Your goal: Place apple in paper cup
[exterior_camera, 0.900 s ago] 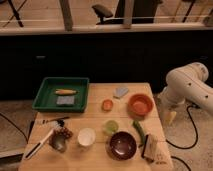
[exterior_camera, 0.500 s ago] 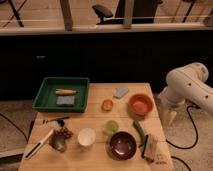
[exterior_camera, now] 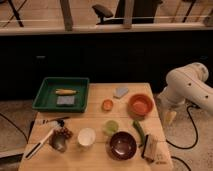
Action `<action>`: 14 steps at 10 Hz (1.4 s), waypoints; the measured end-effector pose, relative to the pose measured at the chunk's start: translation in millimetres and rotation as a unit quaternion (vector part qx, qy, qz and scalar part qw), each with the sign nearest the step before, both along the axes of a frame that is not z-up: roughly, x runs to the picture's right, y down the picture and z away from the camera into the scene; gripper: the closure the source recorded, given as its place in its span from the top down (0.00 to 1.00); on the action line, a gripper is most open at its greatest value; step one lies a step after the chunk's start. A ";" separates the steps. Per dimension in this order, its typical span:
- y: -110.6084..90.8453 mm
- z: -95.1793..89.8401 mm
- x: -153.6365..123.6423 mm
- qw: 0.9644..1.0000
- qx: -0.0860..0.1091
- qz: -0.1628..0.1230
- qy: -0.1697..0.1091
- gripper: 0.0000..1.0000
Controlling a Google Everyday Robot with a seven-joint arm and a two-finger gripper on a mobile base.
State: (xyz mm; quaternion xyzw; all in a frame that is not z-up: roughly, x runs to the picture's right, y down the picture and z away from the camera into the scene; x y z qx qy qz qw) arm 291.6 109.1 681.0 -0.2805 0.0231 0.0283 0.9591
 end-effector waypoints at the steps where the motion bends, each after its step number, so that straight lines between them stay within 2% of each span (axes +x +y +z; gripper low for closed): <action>1: 0.0 0.0 0.0 1.000 0.000 0.000 0.000 0.80; 6: 0.6 0.4 0.3 1.000 0.000 -0.002 0.001 0.80; 8: -0.8 4.7 -10.5 1.000 0.001 -0.024 -0.004 0.80; 9: -2.6 9.0 -31.1 0.999 0.001 -0.044 -0.009 0.80; 11: -4.8 13.2 -53.7 0.998 0.002 -0.066 -0.015 0.80; 14: -8.6 19.4 -62.4 0.997 0.005 -0.081 -0.017 0.80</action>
